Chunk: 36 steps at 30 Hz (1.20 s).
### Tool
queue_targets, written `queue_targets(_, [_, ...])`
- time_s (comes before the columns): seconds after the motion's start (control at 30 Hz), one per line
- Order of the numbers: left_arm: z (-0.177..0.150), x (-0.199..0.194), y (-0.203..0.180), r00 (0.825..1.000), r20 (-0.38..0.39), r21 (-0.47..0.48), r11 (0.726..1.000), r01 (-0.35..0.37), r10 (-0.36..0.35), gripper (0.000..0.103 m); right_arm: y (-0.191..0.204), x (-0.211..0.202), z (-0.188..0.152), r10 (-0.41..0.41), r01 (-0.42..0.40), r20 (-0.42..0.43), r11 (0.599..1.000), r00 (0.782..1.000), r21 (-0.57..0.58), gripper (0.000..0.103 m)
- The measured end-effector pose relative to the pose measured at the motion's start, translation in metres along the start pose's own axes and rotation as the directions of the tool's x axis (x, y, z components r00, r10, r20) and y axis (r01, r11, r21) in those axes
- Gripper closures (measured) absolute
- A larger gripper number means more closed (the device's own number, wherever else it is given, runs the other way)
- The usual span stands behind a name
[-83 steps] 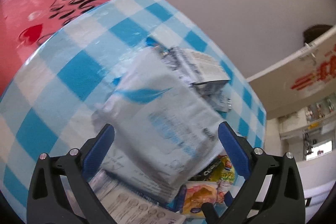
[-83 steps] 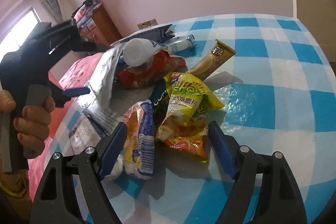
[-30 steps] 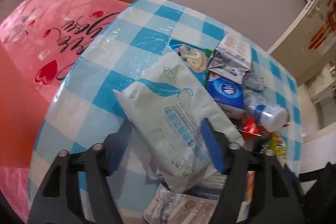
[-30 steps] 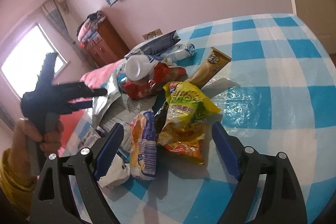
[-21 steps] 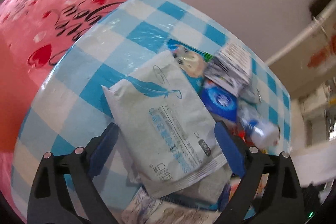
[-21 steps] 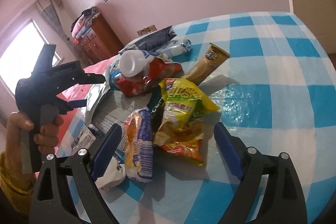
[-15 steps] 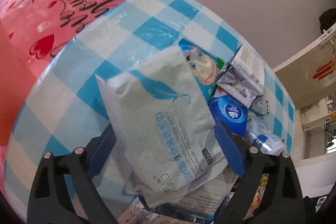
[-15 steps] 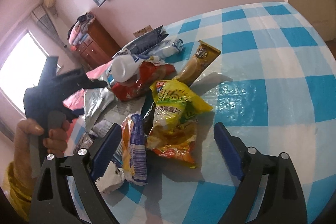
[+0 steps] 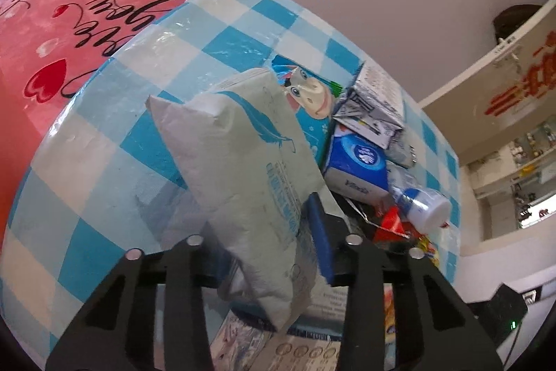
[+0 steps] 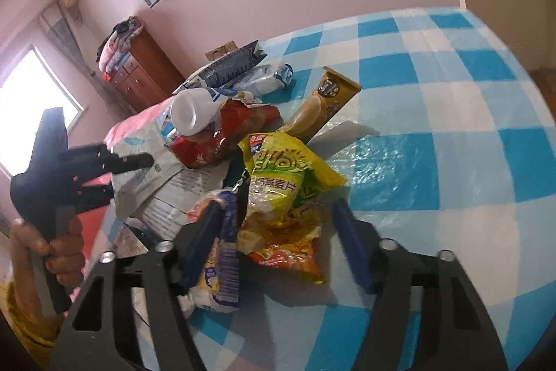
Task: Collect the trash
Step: 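Grasp the white milk-powder bag with the left gripper while the right gripper approaches the snacks, then lift the white bag with the left gripper while the right gripper grasps the yellow bread packet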
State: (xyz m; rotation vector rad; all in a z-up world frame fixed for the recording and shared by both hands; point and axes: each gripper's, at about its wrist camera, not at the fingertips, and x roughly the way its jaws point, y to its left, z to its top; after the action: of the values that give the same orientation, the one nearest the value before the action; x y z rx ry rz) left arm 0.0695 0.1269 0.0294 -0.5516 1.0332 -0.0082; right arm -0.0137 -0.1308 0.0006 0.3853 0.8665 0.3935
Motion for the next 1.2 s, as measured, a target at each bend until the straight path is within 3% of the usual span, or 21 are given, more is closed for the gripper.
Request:
queue_targets(0.2, [-0.004,-0.008,0.007,0.998,-0.002,0.016,0.998,0.063,-0.063,0.072,-0.003,0.001,0.002,-0.017,0.016,0.012,0.997,1.000,0.071,0.049])
queue_targets(0.3, [-0.006,-0.012,0.011,0.996,0.001,0.018,0.995,0.095,-0.095,0.074,0.001,0.001,0.001,-0.068,0.067,0.009,0.996,0.998,0.054,0.058])
queue_targets(0.53, [-0.014,-0.032,0.016,0.986,0.034,0.057,0.985,0.162,-0.164,0.081,0.006,-0.007,-0.006,-0.099,0.098,0.024,0.994,0.995,0.049,0.068])
queue_targets(1.0, [-0.033,-0.070,0.015,0.950,0.050,0.120,0.946,0.300,-0.307,0.083,0.020,-0.045,-0.018,-0.116,0.107,0.121,0.992,0.986,0.074,0.073])
queue_targets(1.13, [-0.038,-0.084,0.011,0.937,0.057,0.144,0.932,0.334,-0.345,0.083,0.033,-0.062,-0.018,-0.137,0.131,0.185,0.990,0.973,0.045,0.073])
queue_targets(1.2, [-0.041,-0.090,0.011,0.933,0.058,0.150,0.927,0.344,-0.356,0.083,0.039,-0.061,-0.018,-0.151,0.151,0.177,0.988,0.973,0.019,0.073])
